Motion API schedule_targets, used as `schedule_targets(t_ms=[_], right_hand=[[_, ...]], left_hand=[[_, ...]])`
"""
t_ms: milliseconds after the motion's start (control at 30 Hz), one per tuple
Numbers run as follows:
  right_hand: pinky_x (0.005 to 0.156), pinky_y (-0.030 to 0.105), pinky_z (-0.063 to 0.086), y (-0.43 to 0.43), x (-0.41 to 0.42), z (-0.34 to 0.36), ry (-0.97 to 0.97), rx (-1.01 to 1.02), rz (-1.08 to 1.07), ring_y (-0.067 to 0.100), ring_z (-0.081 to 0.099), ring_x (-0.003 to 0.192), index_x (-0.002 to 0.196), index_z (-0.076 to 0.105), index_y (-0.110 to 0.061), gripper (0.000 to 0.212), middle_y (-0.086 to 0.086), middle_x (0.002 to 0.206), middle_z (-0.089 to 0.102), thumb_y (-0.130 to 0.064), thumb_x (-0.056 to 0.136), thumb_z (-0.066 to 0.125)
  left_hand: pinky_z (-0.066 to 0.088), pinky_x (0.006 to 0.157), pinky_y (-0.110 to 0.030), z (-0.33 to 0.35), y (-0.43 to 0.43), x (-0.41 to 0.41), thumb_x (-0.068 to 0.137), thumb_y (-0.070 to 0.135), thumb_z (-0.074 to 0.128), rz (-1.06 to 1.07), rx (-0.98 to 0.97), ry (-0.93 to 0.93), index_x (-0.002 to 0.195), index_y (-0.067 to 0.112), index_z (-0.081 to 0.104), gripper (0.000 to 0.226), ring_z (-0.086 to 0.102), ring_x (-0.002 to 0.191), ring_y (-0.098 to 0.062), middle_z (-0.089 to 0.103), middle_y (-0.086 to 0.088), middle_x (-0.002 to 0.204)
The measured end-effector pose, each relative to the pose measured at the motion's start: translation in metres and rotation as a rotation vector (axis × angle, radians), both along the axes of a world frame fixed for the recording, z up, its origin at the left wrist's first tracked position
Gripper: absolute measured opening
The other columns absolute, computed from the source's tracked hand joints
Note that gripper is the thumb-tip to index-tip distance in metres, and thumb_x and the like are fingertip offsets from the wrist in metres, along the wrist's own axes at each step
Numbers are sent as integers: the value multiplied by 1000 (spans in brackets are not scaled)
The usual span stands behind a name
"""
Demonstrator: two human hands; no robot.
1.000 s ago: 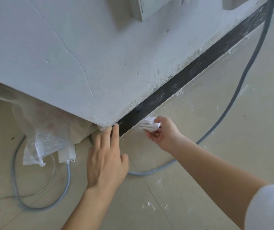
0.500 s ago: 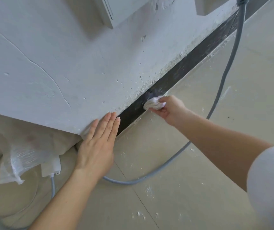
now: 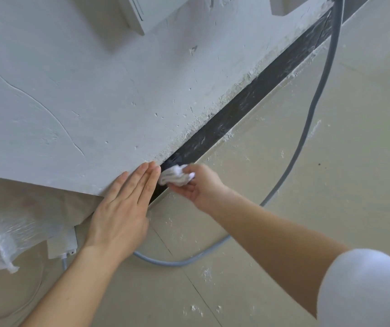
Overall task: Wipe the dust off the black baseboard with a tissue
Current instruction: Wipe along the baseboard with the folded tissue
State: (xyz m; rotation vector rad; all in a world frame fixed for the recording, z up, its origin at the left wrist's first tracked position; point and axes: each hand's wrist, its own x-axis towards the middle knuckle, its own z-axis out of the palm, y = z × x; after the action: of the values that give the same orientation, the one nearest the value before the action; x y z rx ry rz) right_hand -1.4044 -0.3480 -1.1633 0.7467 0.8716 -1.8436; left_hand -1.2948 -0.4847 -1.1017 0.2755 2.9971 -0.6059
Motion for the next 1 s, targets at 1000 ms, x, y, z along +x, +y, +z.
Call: schedule_targets(t_ms=[1000], right_hand=[[46,25,56,55,-62,36,55,17,-260,27,67,68,107,59,6,21,22,91,65,4,88,49]], left_hand=[[10,118,-34,9,0,-1,85,44,33,61,-7,-117,150,0,24,79,22,144,-16,26,-9,156]])
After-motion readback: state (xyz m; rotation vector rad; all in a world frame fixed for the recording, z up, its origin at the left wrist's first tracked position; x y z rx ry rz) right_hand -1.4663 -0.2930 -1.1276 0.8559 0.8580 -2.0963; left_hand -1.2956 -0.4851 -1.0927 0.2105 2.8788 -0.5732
